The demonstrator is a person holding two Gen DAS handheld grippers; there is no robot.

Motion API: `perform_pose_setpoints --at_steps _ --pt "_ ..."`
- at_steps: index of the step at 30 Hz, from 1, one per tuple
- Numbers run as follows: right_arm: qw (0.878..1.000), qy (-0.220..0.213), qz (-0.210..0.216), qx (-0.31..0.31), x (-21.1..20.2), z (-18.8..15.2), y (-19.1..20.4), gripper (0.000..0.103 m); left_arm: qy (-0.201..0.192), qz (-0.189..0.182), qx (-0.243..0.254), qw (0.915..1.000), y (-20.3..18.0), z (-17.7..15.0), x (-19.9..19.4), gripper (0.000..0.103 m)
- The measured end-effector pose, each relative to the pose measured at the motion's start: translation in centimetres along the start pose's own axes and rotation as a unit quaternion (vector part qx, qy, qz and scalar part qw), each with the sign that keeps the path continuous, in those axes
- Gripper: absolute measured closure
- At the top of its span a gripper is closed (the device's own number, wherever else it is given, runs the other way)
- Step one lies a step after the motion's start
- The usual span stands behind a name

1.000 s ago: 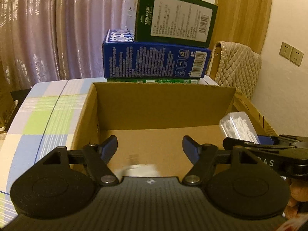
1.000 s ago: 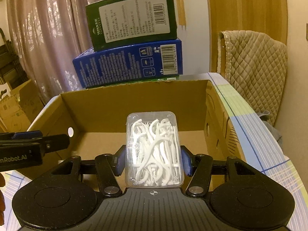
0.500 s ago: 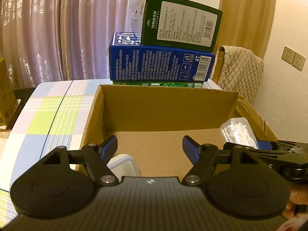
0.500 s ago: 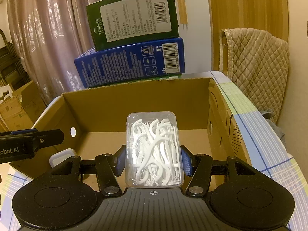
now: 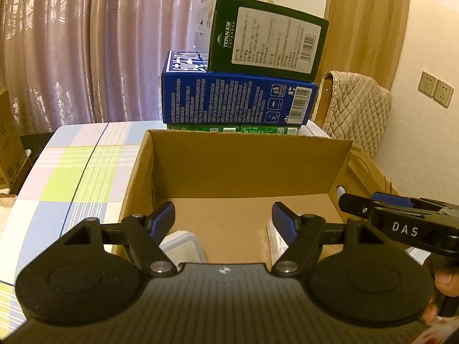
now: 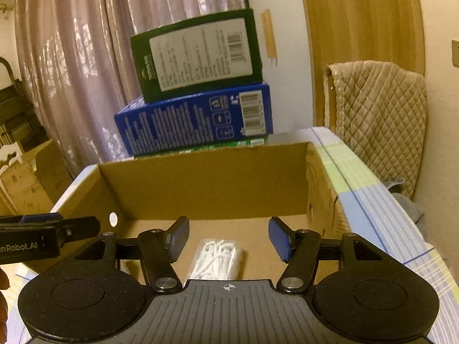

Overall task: Organize rigid objects
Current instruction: 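Open left gripper to drop the adapter while right opens to drop the floss box, then withdraw both open grippers from the box back toward the table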

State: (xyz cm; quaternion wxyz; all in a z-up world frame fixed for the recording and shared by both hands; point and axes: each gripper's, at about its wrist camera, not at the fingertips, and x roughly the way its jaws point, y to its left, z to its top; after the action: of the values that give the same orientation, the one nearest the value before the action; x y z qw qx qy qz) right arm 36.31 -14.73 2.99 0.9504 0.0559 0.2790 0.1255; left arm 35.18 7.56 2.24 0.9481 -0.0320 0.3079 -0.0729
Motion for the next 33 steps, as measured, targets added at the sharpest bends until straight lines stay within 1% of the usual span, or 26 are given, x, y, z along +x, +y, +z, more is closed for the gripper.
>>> perform_pose_setpoints --at_steps 4,8,11,17,23,27,30,33 --pt "1.0 -0.017 -0.001 0.003 -1.1 0.2 -0.2 0.044 -0.008 0.0 0.001 1.0 -0.2 0.2 -0.8 0.033" --pt "0.999 -0.045 0.0 0.008 -3.2 0.6 -0.1 0.044 -0.02 0.002 -0.001 0.9998 -0.4 0.4 -2.1 0.033" --pt "0.998 -0.067 -0.002 0.009 -5.3 0.8 -0.1 0.044 -0.031 0.003 -0.004 0.9995 -0.5 0.3 -3.9 0.033" --pt "0.996 -0.083 0.0 0.016 -10.5 0.1 -0.3 0.044 -0.041 0.004 -0.018 0.999 -1.1 -1.3 -9.0 0.033" --pt "0.996 -0.083 -0.01 0.011 -17.0 -2.6 -1.0 0.044 -0.038 0.005 -0.047 0.9982 -1.9 -4.8 -14.3 0.033" --pt "0.998 -0.066 -0.017 0.016 -21.3 -5.5 -2.1 0.044 -0.029 0.008 -0.058 0.9979 -2.5 -7.7 -17.7 0.033" --pt "0.998 -0.047 -0.027 0.019 -23.9 -7.7 -2.9 0.041 -0.024 0.016 -0.065 0.9974 -3.0 -9.7 -20.0 0.033" --pt "0.999 -0.033 -0.032 0.028 -26.1 -9.7 -3.5 0.035 -0.019 0.022 -0.065 0.9975 -3.7 -11.3 -21.7 0.033"
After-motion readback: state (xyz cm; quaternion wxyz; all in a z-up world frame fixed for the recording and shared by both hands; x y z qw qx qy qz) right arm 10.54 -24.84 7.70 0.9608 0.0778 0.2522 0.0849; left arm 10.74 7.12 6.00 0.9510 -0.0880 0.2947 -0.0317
